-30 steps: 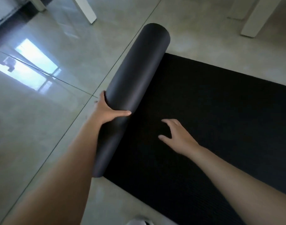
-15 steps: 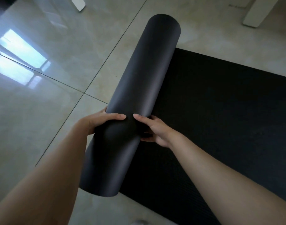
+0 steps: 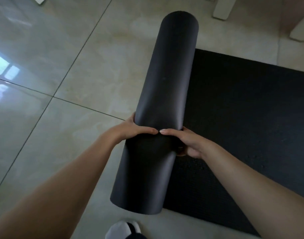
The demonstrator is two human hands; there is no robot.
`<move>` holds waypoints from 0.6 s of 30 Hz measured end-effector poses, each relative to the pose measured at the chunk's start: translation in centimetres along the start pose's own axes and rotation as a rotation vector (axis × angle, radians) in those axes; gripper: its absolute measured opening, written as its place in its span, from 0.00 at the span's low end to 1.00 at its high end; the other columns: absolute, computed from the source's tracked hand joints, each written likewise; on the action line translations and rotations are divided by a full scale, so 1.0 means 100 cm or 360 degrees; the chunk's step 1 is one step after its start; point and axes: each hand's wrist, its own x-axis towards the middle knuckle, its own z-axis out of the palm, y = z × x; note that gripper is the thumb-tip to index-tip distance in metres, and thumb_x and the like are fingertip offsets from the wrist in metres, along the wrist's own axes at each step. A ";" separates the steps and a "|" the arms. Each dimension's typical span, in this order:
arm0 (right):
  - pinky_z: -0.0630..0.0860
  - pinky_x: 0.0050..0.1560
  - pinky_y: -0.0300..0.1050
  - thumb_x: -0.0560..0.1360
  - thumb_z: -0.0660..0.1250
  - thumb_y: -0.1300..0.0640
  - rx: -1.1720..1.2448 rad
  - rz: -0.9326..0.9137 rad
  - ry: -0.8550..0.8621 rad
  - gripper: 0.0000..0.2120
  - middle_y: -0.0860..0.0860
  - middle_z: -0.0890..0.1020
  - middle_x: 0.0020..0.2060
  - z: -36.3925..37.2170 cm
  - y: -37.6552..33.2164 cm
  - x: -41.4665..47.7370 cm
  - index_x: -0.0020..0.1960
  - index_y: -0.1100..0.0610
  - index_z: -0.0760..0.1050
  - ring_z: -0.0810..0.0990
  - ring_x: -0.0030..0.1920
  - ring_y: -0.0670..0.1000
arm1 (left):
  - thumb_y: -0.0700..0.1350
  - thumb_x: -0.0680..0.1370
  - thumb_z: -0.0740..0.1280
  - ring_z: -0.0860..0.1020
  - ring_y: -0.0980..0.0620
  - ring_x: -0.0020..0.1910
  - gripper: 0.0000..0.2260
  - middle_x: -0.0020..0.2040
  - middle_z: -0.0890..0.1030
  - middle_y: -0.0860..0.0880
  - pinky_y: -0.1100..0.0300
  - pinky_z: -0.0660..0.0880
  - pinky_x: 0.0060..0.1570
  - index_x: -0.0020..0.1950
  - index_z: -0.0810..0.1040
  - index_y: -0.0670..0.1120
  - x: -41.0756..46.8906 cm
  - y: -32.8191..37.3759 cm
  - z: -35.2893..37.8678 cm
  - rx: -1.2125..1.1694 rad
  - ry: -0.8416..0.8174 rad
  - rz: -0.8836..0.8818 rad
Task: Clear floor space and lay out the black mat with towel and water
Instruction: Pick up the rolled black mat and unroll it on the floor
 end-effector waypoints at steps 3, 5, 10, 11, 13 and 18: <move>0.77 0.56 0.56 0.60 0.80 0.51 -0.0086 0.0086 -0.0010 0.32 0.52 0.82 0.56 -0.043 0.017 -0.029 0.61 0.47 0.73 0.80 0.57 0.54 | 0.58 0.55 0.81 0.73 0.51 0.64 0.54 0.68 0.72 0.52 0.56 0.69 0.66 0.76 0.58 0.54 -0.007 0.013 0.043 0.0173 -0.0183 -0.0005; 0.78 0.55 0.54 0.64 0.78 0.55 -0.0161 0.0131 -0.0054 0.24 0.52 0.81 0.56 -0.068 0.029 -0.049 0.57 0.48 0.73 0.79 0.57 0.53 | 0.56 0.60 0.81 0.72 0.51 0.66 0.52 0.70 0.70 0.52 0.60 0.68 0.64 0.77 0.55 0.53 -0.013 0.017 0.071 0.0292 -0.0292 -0.0014; 0.79 0.48 0.51 0.63 0.79 0.53 -0.0268 0.0147 -0.0103 0.32 0.52 0.79 0.59 -0.096 0.045 -0.074 0.63 0.49 0.70 0.78 0.58 0.53 | 0.60 0.60 0.79 0.73 0.52 0.64 0.48 0.69 0.72 0.53 0.61 0.70 0.60 0.75 0.61 0.54 -0.030 0.022 0.104 0.0477 -0.0255 0.0131; 0.79 0.47 0.51 0.62 0.79 0.51 -0.0272 0.0123 -0.0082 0.34 0.51 0.79 0.59 -0.095 0.046 -0.077 0.65 0.48 0.69 0.78 0.58 0.53 | 0.61 0.61 0.79 0.75 0.53 0.61 0.45 0.67 0.74 0.53 0.62 0.71 0.57 0.74 0.64 0.53 -0.034 0.025 0.102 0.0520 -0.0222 0.0180; 0.80 0.46 0.50 0.61 0.78 0.47 -0.0309 0.0056 -0.0073 0.36 0.51 0.78 0.58 -0.086 0.041 -0.080 0.65 0.48 0.67 0.79 0.56 0.54 | 0.63 0.62 0.76 0.75 0.55 0.54 0.40 0.62 0.76 0.54 0.63 0.71 0.52 0.71 0.67 0.53 -0.040 0.028 0.088 0.0636 -0.0202 0.0238; 0.82 0.45 0.49 0.60 0.74 0.37 -0.0366 -0.0127 -0.0078 0.42 0.55 0.77 0.57 -0.044 0.028 -0.076 0.67 0.46 0.60 0.82 0.50 0.56 | 0.55 0.73 0.71 0.81 0.50 0.47 0.29 0.57 0.79 0.49 0.54 0.79 0.46 0.70 0.67 0.49 -0.060 0.013 0.035 0.0641 -0.0044 0.0260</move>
